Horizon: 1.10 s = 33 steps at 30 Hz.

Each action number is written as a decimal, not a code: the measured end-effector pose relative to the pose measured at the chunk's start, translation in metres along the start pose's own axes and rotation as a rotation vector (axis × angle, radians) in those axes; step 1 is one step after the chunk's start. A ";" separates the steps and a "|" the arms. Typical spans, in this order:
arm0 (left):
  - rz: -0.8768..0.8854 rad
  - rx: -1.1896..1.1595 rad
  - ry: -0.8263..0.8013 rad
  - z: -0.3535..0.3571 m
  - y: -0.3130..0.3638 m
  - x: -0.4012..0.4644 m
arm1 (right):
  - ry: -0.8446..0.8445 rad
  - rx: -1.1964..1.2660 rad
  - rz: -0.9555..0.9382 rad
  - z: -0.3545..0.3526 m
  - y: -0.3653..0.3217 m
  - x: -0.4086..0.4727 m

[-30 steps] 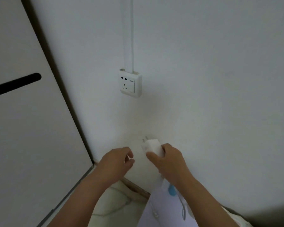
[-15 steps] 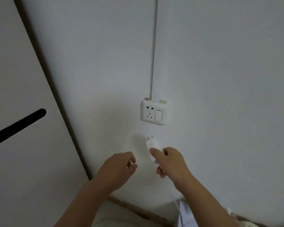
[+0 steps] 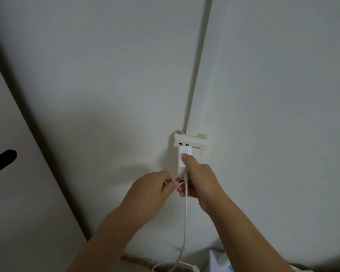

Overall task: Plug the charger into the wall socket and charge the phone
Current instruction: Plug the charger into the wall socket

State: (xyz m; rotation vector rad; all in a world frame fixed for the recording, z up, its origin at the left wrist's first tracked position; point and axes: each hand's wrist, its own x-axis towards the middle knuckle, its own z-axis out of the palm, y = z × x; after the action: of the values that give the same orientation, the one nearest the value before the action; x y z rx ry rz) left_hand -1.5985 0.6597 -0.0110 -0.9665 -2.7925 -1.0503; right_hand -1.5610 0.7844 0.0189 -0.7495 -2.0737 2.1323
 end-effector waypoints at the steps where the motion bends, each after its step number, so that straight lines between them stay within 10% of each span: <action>1: 0.013 -0.005 0.002 0.000 0.002 0.004 | -0.010 -0.007 0.001 0.001 -0.002 0.002; 33: 0.133 -0.013 -0.023 -0.005 0.007 0.040 | -0.107 0.075 0.101 0.004 -0.010 0.024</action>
State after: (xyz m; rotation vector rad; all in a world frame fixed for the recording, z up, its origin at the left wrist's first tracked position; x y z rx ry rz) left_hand -1.6282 0.6830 0.0052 -1.1542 -2.6981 -1.0479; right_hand -1.5866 0.7904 0.0209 -0.7632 -2.0333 2.3384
